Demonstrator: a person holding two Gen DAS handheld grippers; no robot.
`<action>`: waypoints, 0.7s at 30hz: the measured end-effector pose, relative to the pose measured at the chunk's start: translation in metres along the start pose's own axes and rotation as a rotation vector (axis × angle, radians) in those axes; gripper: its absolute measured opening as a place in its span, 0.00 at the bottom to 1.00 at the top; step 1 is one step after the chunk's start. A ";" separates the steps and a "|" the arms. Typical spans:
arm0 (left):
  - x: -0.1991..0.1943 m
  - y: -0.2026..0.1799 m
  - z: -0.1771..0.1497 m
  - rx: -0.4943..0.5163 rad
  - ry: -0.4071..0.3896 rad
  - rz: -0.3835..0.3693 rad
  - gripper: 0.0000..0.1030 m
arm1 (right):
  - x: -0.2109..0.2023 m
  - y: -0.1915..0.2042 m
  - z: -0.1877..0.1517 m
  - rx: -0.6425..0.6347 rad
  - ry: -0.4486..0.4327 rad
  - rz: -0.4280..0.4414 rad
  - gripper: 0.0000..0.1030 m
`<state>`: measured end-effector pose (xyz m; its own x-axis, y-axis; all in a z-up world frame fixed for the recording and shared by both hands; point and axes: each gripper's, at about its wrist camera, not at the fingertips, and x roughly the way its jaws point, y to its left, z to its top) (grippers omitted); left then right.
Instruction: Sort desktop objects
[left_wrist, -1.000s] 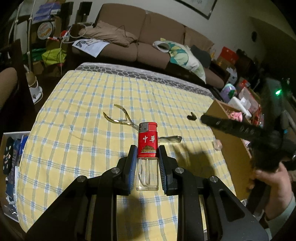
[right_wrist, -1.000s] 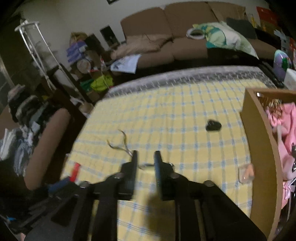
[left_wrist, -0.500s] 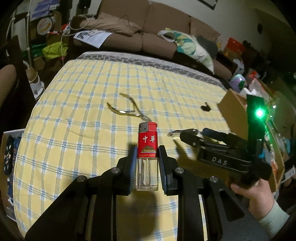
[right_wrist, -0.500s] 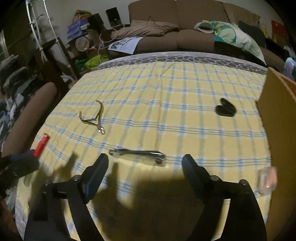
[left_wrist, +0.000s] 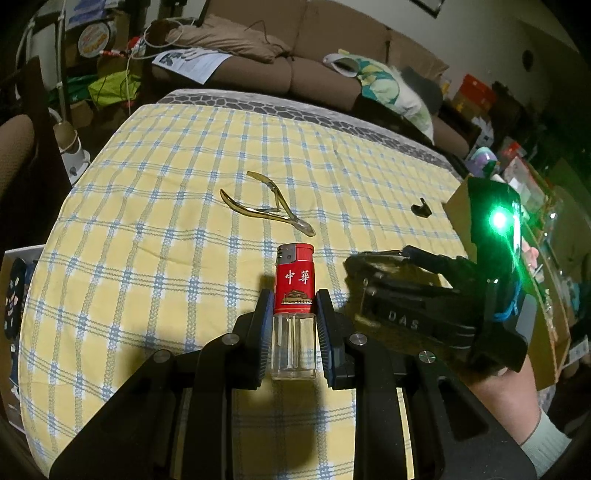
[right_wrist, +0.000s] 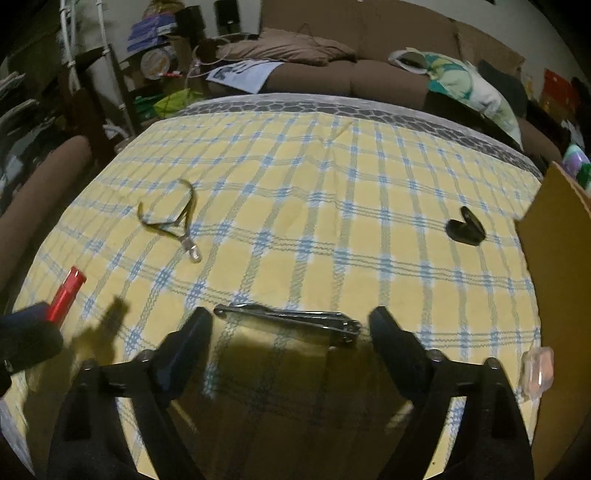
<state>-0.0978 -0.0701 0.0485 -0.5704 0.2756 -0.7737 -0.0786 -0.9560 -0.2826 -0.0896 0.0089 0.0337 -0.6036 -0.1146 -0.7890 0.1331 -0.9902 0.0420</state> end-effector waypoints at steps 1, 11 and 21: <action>0.000 -0.001 0.000 0.001 0.000 -0.001 0.21 | -0.002 -0.002 0.000 0.013 -0.007 0.004 0.65; -0.004 0.002 0.002 -0.017 -0.007 -0.021 0.21 | -0.023 -0.031 0.013 0.087 -0.046 0.095 0.79; -0.009 0.009 0.006 -0.061 -0.019 -0.024 0.21 | -0.006 -0.009 0.021 0.241 -0.005 -0.032 0.91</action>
<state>-0.0983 -0.0815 0.0562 -0.5844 0.2963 -0.7555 -0.0429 -0.9409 -0.3358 -0.1039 0.0165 0.0506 -0.6081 -0.0825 -0.7896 -0.0770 -0.9838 0.1621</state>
